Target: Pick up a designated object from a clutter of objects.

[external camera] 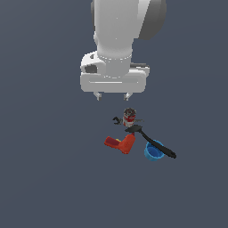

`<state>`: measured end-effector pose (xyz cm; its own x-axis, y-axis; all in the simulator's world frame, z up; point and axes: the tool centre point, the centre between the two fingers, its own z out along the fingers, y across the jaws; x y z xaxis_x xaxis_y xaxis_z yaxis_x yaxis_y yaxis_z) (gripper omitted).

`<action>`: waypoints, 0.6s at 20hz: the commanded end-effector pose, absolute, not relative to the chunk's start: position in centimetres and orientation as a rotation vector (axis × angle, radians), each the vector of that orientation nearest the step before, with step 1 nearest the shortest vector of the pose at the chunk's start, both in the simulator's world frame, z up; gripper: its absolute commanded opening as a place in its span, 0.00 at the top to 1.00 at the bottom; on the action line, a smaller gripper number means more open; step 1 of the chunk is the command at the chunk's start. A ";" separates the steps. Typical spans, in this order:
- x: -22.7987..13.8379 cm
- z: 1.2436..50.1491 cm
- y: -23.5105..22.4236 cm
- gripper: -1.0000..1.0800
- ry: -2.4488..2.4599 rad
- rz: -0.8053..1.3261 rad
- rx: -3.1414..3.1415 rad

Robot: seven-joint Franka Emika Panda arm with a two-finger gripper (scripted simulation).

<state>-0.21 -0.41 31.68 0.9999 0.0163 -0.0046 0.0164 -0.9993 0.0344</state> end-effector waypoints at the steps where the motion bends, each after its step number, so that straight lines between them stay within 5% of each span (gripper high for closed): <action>1: -0.2 31.7 -0.4 0.38 0.025 -0.007 3.107; 12: -0.2 31.1 -2.0 0.38 -0.027 -0.019 3.106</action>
